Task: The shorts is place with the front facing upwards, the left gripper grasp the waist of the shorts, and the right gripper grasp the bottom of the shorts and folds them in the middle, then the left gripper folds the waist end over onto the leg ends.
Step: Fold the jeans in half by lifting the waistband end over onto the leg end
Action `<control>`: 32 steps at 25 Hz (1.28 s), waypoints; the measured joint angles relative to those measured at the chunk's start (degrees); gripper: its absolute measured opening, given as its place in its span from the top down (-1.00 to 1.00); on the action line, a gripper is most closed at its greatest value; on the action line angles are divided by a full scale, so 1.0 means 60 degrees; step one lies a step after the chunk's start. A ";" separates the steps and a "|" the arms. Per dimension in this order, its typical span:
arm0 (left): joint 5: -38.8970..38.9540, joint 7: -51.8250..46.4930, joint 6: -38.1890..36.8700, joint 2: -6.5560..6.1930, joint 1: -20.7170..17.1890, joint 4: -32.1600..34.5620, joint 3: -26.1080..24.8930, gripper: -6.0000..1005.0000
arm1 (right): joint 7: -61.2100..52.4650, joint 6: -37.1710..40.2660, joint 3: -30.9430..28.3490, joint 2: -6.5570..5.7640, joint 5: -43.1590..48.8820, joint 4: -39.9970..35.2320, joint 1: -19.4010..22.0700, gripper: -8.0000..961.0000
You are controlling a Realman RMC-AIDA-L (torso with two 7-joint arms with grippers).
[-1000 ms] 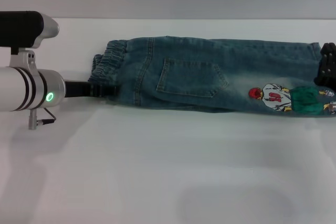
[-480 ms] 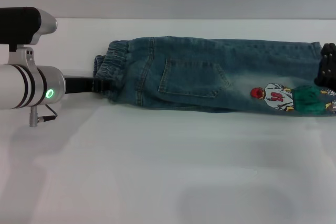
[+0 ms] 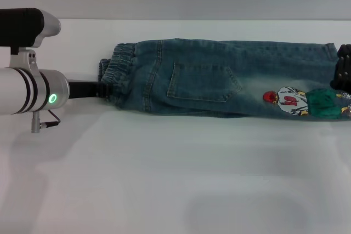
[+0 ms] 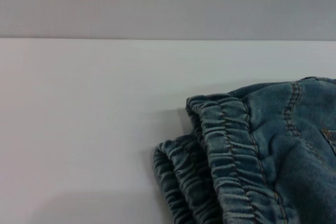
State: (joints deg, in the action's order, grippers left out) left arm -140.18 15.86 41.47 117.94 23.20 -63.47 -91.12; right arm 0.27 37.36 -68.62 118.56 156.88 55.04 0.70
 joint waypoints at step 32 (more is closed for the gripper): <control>-0.0049 -0.0624 0.1279 0.0011 -0.1720 -0.5515 -0.0018 0.79 | -0.0034 -0.0883 0.0197 0.0063 -0.0059 -0.0951 -0.1578 0.98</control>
State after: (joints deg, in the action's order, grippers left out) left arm -140.47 12.11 49.14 118.01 12.88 -96.57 -91.22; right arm 0.06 32.06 -67.43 118.94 156.53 49.33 -8.77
